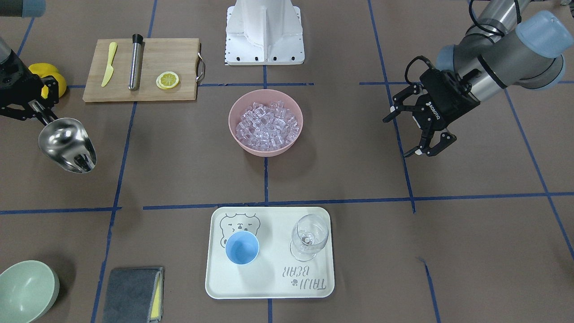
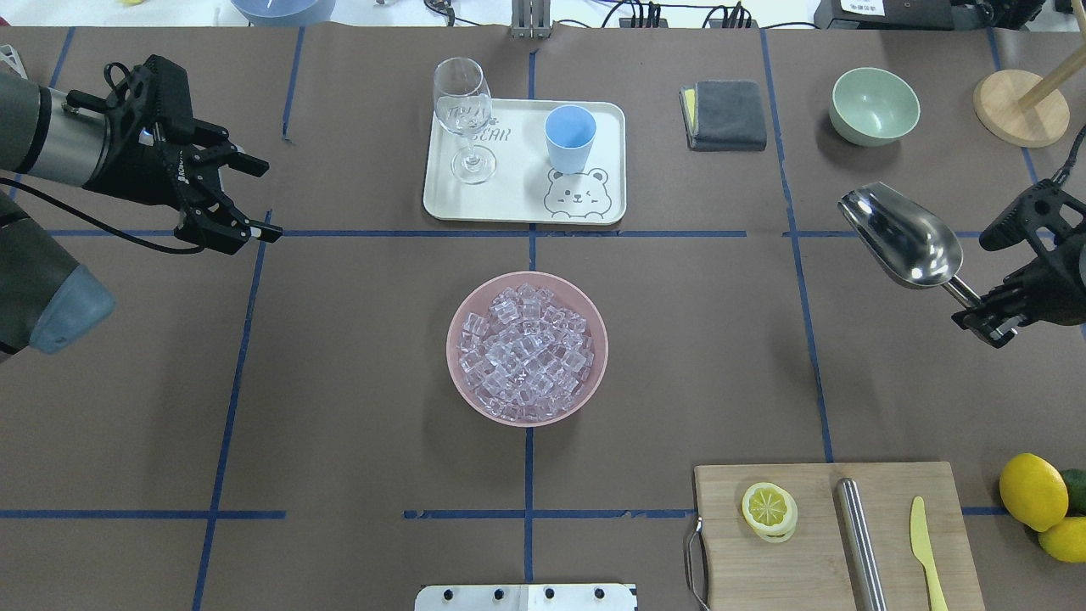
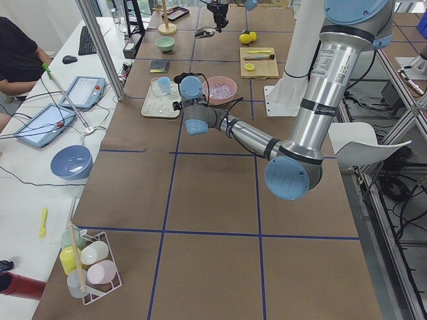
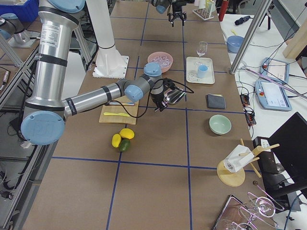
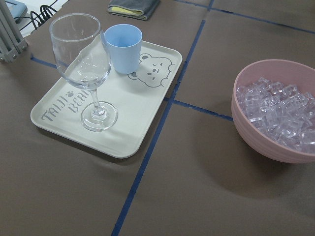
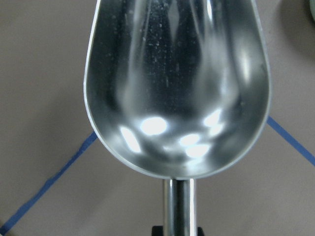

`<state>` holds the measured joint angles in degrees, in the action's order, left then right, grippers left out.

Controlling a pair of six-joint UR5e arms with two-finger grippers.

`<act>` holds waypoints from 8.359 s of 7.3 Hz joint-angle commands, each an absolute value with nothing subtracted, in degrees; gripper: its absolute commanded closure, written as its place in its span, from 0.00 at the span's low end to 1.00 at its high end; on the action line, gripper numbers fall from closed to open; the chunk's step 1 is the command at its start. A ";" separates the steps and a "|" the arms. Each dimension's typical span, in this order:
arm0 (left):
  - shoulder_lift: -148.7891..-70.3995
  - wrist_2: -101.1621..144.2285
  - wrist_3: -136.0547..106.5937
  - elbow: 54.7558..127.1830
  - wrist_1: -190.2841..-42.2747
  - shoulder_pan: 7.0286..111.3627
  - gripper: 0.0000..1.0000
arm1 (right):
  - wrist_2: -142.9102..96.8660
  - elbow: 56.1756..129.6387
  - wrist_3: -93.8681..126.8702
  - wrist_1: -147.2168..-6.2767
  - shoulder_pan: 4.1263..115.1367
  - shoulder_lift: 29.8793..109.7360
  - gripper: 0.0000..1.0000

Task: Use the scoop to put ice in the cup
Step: 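Lift the steel scoop off the table with the right gripper, then carry the scoop toward the pink bowl while the left gripper moves beside the bowl, then swing the scoop over the pink bowl of ice with the right gripper, then lower the scoop tip into the ice cubes with the right gripper, then drag the scoop through the ice to fill it with the right gripper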

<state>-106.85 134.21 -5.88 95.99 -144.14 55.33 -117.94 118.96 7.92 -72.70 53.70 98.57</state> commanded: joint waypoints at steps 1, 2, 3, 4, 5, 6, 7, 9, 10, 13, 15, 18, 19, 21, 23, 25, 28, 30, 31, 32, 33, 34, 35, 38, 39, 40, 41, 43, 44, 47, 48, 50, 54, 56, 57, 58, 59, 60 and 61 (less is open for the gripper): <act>-106.87 134.47 -5.80 95.89 -143.97 55.28 0.00 | -115.68 119.62 3.29 -89.02 53.35 88.30 1.00; -106.88 134.47 -5.37 95.89 -143.96 54.85 0.00 | -114.10 120.58 -1.88 -96.60 53.61 84.50 1.00; -106.96 134.04 -5.01 95.71 -143.96 51.80 0.00 | -114.17 120.76 -5.85 -103.73 54.14 79.16 1.00; -106.96 133.86 -4.92 95.54 -143.96 47.85 0.01 | -114.17 121.11 -9.37 -109.45 54.58 75.10 1.00; -107.57 131.86 -5.01 95.02 -143.96 45.12 0.01 | -114.17 122.77 -12.36 -112.99 53.97 73.75 1.00; -108.10 129.66 -5.01 94.49 -143.96 41.43 0.01 | -114.26 124.35 -12.83 -113.90 52.57 72.44 1.00; -109.85 126.16 -5.01 92.92 -143.96 38.35 0.01 | -114.17 125.24 -12.92 -119.21 50.04 72.07 1.00; -112.32 121.91 -4.75 90.10 -144.05 32.63 0.01 | -106.67 125.94 -14.05 -132.22 43.72 63.58 1.00; -112.50 121.90 -2.40 89.91 -144.05 32.00 0.01 | -100.43 126.12 -14.24 -136.97 39.51 60.24 1.00; -114.94 121.90 -1.32 87.73 -144.14 30.16 0.01 | -99.41 125.60 -21.17 -139.31 38.85 57.92 1.00; -116.19 121.82 -1.32 86.92 -144.05 29.79 0.01 | -99.32 124.55 -28.35 -139.39 38.76 57.39 1.00; -116.45 119.88 -1.67 86.92 -143.97 29.79 0.01 | -98.97 122.96 -28.83 -139.39 37.45 55.81 1.00; -116.46 119.88 -1.67 86.84 -143.88 29.71 0.01 | -96.70 122.78 -28.83 -139.48 35.53 55.81 1.00; -116.37 119.88 -1.67 86.66 -143.96 29.71 0.01 | -94.05 120.78 -28.92 -144.46 33.66 51.36 1.00; -116.37 118.49 -1.58 86.40 -144.31 29.36 0.01 | -90.99 115.25 -28.92 -149.91 32.09 44.68 1.00; -116.19 118.30 -1.58 86.40 -144.40 29.18 0.01 | -89.04 110.76 -28.92 -152.57 29.98 40.80 1.00; -116.02 118.30 -1.58 86.48 -144.49 29.00 0.01 | -86.57 104.63 -28.92 -157.92 28.31 34.31 1.00; -116.02 118.30 -1.58 86.48 -144.93 28.92 0.01 | -86.22 94.09 -28.92 -159.52 26.55 28.05 1.00; -115.84 118.30 -1.67 86.48 -145.89 28.92 0.01 | -86.05 93.00 -28.92 -159.78 26.54 27.78 1.00; -115.84 118.30 -1.67 86.48 -145.90 28.92 0.01 | -85.70 92.99 -28.92 -162.05 26.54 27.86 1.00; -115.84 118.30 -1.67 86.48 -145.99 28.92 0.01 | -85.17 92.90 -29.00 -162.94 26.19 27.86 1.00; -115.84 118.30 -1.67 86.48 -145.99 28.92 0.01 | -84.73 91.60 -28.92 -162.95 25.67 27.77 1.00; -115.75 118.30 -1.67 86.48 -145.99 28.92 0.01 | -84.20 90.89 -28.92 -162.78 25.32 27.77 1.00; -115.66 118.30 -1.58 86.48 -145.99 28.92 0.01 | -83.94 90.70 -28.57 -162.25 24.70 27.60 1.00; -115.66 118.30 -1.58 86.40 -145.99 28.92 0.01 | -83.94 90.62 -28.56 -161.90 24.44 27.68 1.00; -115.66 118.30 -1.58 86.48 -145.99 28.92 0.01 | -83.94 90.53 -28.39 -161.37 24.26 27.60 1.00; -115.66 118.30 -1.58 86.40 -145.99 28.92 0.01 | -83.94 90.35 -28.30 -160.76 24.17 27.60 1.00; -115.84 118.30 -1.67 86.48 -146.07 28.92 0.01 | -83.94 88.78 -28.04 -158.83 23.99 27.25 1.00; -115.93 118.30 -1.67 86.48 -146.07 28.92 0.01 | -83.94 88.33 -27.95 -157.95 23.91 27.25 1.00; -116.10 118.30 -1.76 86.57 -145.99 28.83 0.01 | -84.02 87.98 -27.86 -154.71 23.56 27.33 1.00; -116.02 118.30 -1.76 86.57 -146.07 28.83 0.01 | -84.11 87.98 -27.95 -154.25 23.47 27.33 1.00; -116.02 118.30 -1.67 86.66 -146.07 28.83 0.01 | -84.64 87.98 -27.95 -150.15 23.47 27.77 1.00; -115.93 118.30 -1.67 86.75 -146.07 28.83 0.01 | -84.81 88.33 -28.04 -143.63 23.55 30.31 1.00; -116.01 118.30 -1.58 86.84 -146.07 28.83 0.01 | -84.90 88.59 -28.12 -138.89 23.64 33.21 1.00; -116.02 118.30 -1.67 86.84 -146.07 28.83 0.01 | -84.99 88.68 -28.04 -137.30 23.64 34.01 1.00; -116.10 118.30 -1.67 86.84 -146.07 28.83 0.01 | -84.99 88.68 -28.04 -135.72 23.73 34.62 1.00; -116.10 118.30 -1.76 86.92 -146.07 28.83 0.01 | -85.08 88.68 -28.04 -134.05 23.73 35.41 1.00; -116.10 118.30 -1.84 86.92 -146.07 28.83 0.01 | -86.12 88.86 -27.95 -131.25 24.08 36.90 1.00; -116.10 118.30 -2.02 87.01 -146.07 28.83 0.01 | -87.26 90.77 -27.95 -128.09 24.52 39.52 1.00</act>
<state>-116.10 118.30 -1.85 86.94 -146.08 28.83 -86.04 89.26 -27.98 -131.71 24.07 36.89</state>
